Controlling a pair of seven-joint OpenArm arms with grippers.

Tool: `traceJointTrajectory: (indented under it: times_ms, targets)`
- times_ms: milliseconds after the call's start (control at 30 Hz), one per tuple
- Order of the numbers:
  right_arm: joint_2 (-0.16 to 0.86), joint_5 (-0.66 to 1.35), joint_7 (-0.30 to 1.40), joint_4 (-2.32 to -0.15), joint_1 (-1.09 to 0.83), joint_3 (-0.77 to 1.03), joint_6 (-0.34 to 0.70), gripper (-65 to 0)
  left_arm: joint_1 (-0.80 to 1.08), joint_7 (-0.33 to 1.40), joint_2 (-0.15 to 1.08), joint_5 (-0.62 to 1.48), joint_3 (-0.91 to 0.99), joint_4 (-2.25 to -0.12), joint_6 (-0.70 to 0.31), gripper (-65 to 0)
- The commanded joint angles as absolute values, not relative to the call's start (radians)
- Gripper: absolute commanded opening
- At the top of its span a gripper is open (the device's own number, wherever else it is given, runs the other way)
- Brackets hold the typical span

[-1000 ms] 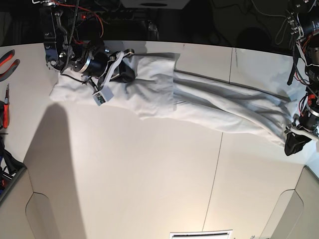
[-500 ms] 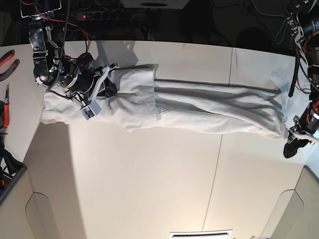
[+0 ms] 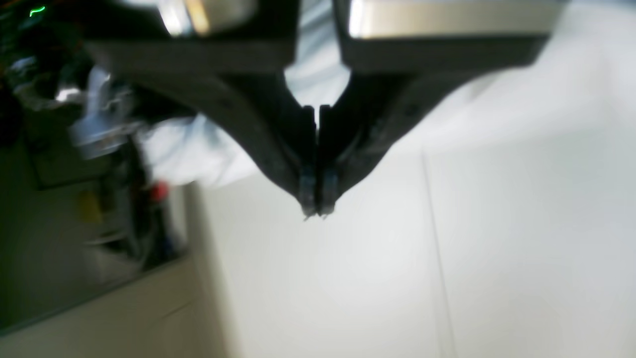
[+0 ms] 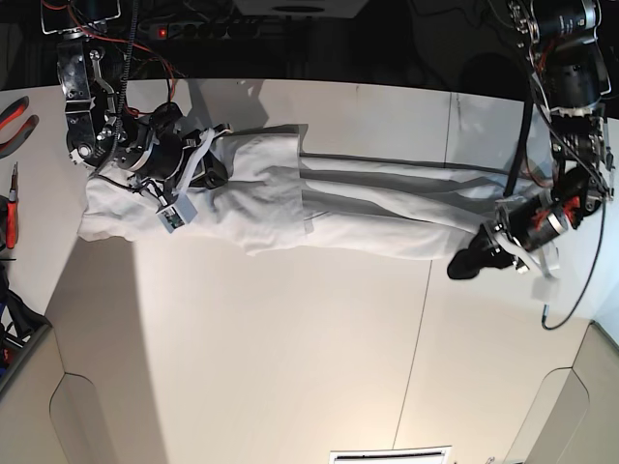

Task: Layout the t-shirt on the table in an organized manner, then fold the t-shirt properly
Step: 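Release the shirt end with the left gripper and raise it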

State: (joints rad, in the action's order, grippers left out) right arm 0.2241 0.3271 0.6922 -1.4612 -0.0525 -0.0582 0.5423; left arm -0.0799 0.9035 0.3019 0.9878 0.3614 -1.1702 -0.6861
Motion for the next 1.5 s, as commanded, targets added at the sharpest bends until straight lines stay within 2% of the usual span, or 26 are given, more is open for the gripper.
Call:
traceJointTrajectory:
  times_ms: [0, 133, 267, 467, 600, 1233, 1333, 1367, 1400, 1467]
  targets:
    - [0.23, 0.332, 0.682, -1.473, -0.044, -0.054, 0.536, -65.0, -0.076, 0.84, 0.311, 0.957, 0.365, -1.185, -0.698, -65.0]
    - [0.23, 0.321, 0.681, -1.473, -0.048, -0.054, 0.508, -65.0, 0.002, 0.611, 0.308, 0.718, 0.368, -1.185, -0.698, -65.0]
    - [0.23, 0.282, 0.677, -1.473, -0.057, -0.054, 0.487, -65.0, 0.034, 0.488, 0.308, 0.554, 0.39, -1.185, -0.698, -65.0]
    - [0.23, 0.265, 0.647, -1.473, -0.079, -0.054, 0.467, -65.0, 0.036, 0.36, 0.309, 0.373, 0.458, -1.184, -0.594, -65.0]
    - [0.23, 0.265, 0.647, -1.473, -0.078, -0.054, 0.467, -65.0, 0.036, 0.332, 0.322, 0.35, 0.511, -1.184, -0.543, -65.0]
    - [0.23, 0.265, 0.647, -1.473, -0.078, -0.054, 0.467, -65.0, 0.033, 0.302, 0.416, 0.351, 0.603, -1.185, -0.542, -65.0]
    - [0.23, 0.266, 0.647, -1.473, -0.078, -0.054, 0.467, -65.0, 0.034, 0.304, 0.428, 0.351, 0.603, -1.184, -0.542, -37.0]
    - [0.23, 0.265, 0.647, -1.473, -0.078, -0.054, 0.467, -65.0, 0.034, 0.305, 0.43, 0.352, 0.603, -1.184, -0.538, -30.5]
    - [0.23, 0.265, 0.647, -1.473, -0.078, -0.054, 0.467, -65.0, 0.034, 0.315, 0.43, 0.361, 0.603, -1.184, -0.51, -28.2]
    - [0.23, 0.265, 0.647, -1.473, -0.078, -0.054, 0.467, -65.0, 0.034, 0.346, 0.43, 0.393, 0.603, -1.184, -0.467, -28.1]
